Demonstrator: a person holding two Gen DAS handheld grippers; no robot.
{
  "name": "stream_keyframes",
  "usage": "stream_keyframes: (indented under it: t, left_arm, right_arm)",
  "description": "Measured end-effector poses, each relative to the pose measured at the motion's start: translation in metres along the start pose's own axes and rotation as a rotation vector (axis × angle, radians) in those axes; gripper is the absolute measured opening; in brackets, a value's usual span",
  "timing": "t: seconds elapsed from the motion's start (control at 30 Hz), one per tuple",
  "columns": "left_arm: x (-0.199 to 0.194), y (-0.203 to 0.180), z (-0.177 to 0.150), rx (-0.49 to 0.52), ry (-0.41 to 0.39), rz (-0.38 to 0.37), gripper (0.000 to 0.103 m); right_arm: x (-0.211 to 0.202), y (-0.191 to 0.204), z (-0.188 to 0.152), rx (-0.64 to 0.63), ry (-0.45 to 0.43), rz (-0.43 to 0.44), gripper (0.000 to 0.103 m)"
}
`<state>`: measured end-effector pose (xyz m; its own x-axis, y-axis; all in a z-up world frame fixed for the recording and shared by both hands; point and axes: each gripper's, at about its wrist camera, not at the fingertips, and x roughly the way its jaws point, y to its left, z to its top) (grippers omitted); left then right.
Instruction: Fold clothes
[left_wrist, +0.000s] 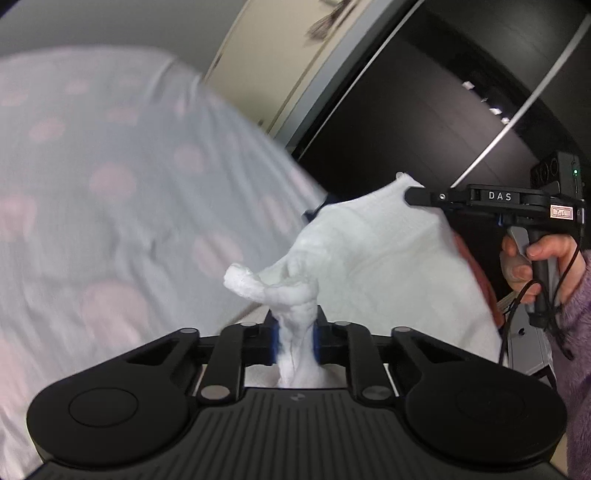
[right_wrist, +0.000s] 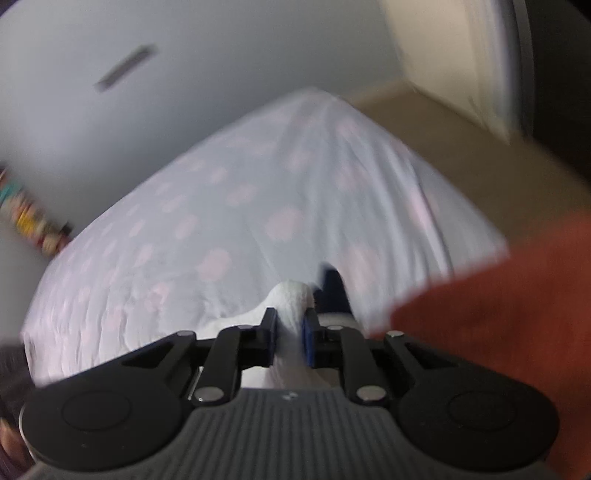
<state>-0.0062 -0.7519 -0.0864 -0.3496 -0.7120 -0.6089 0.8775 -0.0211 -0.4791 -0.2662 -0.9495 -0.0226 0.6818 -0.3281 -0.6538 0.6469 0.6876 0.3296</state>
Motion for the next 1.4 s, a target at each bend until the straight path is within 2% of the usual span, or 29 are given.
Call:
stream_keyframes:
  t: [0.07,0.13,0.2,0.37,0.5,0.57,0.63,0.67,0.9,1.0,1.1,1.2,1.27,1.4]
  left_arm:
    - [-0.004,-0.006,0.0,0.041,-0.018,0.009,0.012]
    - [0.001,-0.007,-0.002,0.067,-0.007,0.035,0.012]
    - [0.009,-0.005,-0.005,0.069,0.014,0.057,0.011]
    - [0.03,0.007,-0.014,0.045,0.05,0.07,0.011]
    - [0.038,0.02,-0.02,-0.004,0.076,0.05,0.013]
    - [0.036,0.025,-0.019,-0.028,0.08,0.05,0.024]
    - [0.026,0.029,-0.016,-0.047,0.067,0.062,0.034]
    - [0.02,0.03,-0.015,-0.056,0.059,0.066,0.036]
    - [-0.03,0.022,-0.014,-0.115,-0.043,0.131,0.036]
    - [-0.049,-0.001,-0.018,-0.1,-0.065,0.118,0.036]
    - [-0.057,-0.044,-0.027,-0.017,-0.05,0.087,0.033]
    - [-0.056,-0.096,-0.043,0.114,-0.013,0.046,0.032]
    - [-0.049,-0.126,-0.054,0.197,0.021,0.042,0.028]
    - [-0.026,-0.151,-0.074,0.275,0.102,0.068,0.025]
  right_arm:
    - [-0.008,0.017,0.002,-0.135,-0.027,-0.017,0.015]
    - [-0.006,0.028,0.002,-0.231,-0.026,-0.082,0.014]
    - [0.004,0.028,0.0,-0.25,-0.013,-0.123,0.013]
    - [0.044,0.012,-0.008,-0.22,0.06,-0.181,0.012]
    - [0.064,-0.01,-0.016,-0.136,0.095,-0.169,0.013]
    - [0.066,-0.019,-0.019,-0.08,0.097,-0.162,0.017]
    - [0.059,-0.022,-0.018,-0.062,0.074,-0.177,0.022]
    - [0.055,-0.023,-0.018,-0.058,0.059,-0.188,0.026]
    - [-0.018,-0.02,-0.016,-0.021,-0.052,-0.233,0.027]
    - [-0.059,-0.006,-0.029,-0.049,-0.094,-0.221,0.026]
    - [-0.091,0.013,-0.051,-0.099,-0.102,-0.195,0.024]
    - [-0.108,0.029,-0.08,-0.139,-0.095,-0.199,0.022]
    - [-0.118,0.038,-0.1,-0.155,-0.093,-0.206,0.022]
    - [-0.127,0.033,-0.132,-0.109,-0.099,-0.23,0.021]
